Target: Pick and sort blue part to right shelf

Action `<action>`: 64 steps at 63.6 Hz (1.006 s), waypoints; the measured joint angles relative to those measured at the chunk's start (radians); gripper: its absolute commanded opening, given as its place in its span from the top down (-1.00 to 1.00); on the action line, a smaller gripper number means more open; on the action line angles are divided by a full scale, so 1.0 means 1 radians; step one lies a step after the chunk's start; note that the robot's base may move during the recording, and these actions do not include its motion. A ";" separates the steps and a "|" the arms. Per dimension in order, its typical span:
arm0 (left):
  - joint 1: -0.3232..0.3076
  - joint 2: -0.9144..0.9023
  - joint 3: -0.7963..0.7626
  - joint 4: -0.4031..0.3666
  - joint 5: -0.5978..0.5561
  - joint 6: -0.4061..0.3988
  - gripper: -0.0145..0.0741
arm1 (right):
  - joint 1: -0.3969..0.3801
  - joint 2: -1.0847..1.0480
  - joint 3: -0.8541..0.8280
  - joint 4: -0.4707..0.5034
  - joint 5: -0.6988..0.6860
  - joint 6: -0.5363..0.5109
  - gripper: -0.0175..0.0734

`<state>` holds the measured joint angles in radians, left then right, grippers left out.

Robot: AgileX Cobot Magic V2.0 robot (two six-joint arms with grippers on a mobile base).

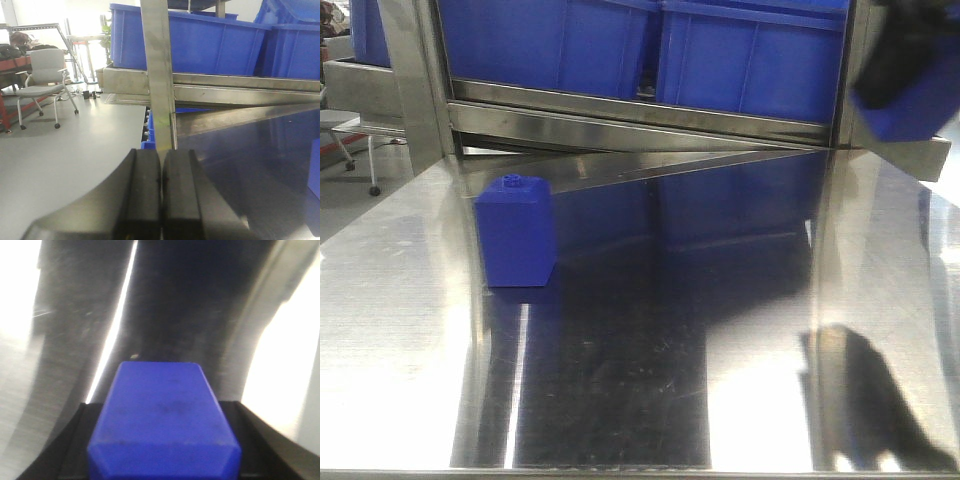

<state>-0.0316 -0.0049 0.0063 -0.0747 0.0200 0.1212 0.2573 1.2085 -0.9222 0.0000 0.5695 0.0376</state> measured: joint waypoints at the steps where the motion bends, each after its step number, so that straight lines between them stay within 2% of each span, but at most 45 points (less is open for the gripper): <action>1: 0.000 0.000 0.000 0.000 0.000 0.000 0.39 | -0.012 -0.016 0.026 0.000 -0.013 -0.004 -0.33; 12: 0.000 0.000 0.000 0.000 0.000 0.000 0.39 | -0.151 -0.196 0.214 0.000 -0.178 -0.024 -0.33; 20: 0.000 0.000 0.000 0.000 0.000 0.000 0.39 | -0.202 -0.336 0.347 0.000 -0.289 -0.024 -0.33; 37: 0.000 0.000 0.000 0.000 0.000 0.000 0.39 | -0.205 -0.627 0.510 0.000 -0.400 -0.026 -0.33; 64: 0.000 0.000 0.000 0.000 0.000 0.000 0.39 | -0.205 -1.047 0.608 -0.006 -0.386 -0.029 -0.33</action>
<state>-0.0316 -0.0049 0.0063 -0.0747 0.0200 0.1212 0.0521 0.1614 -0.3142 -0.0057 0.1839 0.0090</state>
